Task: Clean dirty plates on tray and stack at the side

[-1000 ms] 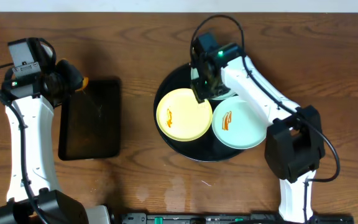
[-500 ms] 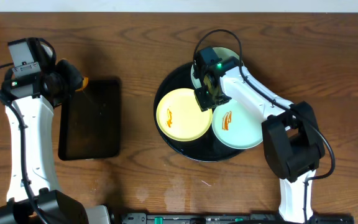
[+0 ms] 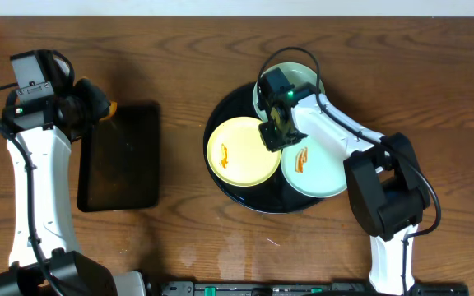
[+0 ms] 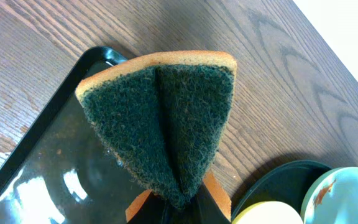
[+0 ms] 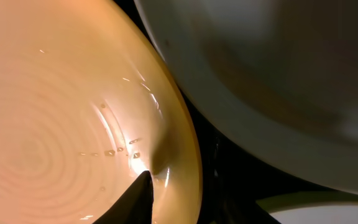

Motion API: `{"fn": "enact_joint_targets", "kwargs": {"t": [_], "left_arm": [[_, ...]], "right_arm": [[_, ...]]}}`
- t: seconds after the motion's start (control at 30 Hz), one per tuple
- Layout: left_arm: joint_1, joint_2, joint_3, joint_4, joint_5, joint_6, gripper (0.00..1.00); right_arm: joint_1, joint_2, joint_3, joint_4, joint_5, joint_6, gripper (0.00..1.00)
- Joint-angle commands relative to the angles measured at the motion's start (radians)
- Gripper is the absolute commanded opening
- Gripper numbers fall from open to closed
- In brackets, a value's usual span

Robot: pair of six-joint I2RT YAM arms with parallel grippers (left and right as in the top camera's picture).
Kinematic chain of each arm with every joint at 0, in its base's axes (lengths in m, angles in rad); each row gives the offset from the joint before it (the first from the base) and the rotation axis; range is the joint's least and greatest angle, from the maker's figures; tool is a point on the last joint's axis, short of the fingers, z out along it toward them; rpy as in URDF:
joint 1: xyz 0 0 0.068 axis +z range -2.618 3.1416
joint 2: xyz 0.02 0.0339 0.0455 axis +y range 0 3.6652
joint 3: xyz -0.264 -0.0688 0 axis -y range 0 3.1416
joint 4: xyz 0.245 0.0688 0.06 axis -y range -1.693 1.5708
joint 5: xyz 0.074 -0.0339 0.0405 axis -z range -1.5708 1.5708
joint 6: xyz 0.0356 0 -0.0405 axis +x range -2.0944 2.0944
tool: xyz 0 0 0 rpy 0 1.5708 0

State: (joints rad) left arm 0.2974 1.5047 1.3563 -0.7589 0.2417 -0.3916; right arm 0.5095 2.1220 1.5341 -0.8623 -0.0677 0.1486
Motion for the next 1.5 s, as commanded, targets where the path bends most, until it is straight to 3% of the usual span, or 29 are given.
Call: {"fn": "enact_joint_targets", "kwargs": {"t": [0.0,0.27,0.63,0.87,1.03,1.07,1.23,1.47], "left_arm": [[-0.002,-0.002,-0.005,0.002,0.010,0.013,0.08],[-0.014,-0.002,-0.005,0.003,0.035,0.014,0.08],[-0.084,-0.002,-0.004,0.021,-0.009,0.024,0.08],[-0.085,-0.036,0.010,0.020,0.082,0.017,0.08],[-0.078,-0.067,0.007,-0.009,-0.400,-0.075,0.08],[-0.078,-0.060,-0.002,-0.018,-0.423,-0.079,0.08],[-0.090,0.038,-0.065,-0.021,-0.262,-0.074,0.08],[-0.073,0.016,0.048,-0.084,-0.249,0.021,0.07]], "right_arm": [[0.006,0.010,-0.005,0.011,0.003,0.004,0.25],[0.006,0.010,-0.003,0.029,0.004,0.003,0.02],[0.006,0.010,-0.003,0.035,0.003,0.004,0.01],[0.006,0.010,0.002,0.038,0.003,0.022,0.01],[0.006,0.010,0.003,0.047,0.003,0.023,0.02],[0.006,0.010,0.003,0.048,0.004,0.023,0.01],[0.006,0.010,0.003,0.068,0.003,0.023,0.01],[0.006,0.010,0.003,0.051,0.004,0.019,0.01]]}}
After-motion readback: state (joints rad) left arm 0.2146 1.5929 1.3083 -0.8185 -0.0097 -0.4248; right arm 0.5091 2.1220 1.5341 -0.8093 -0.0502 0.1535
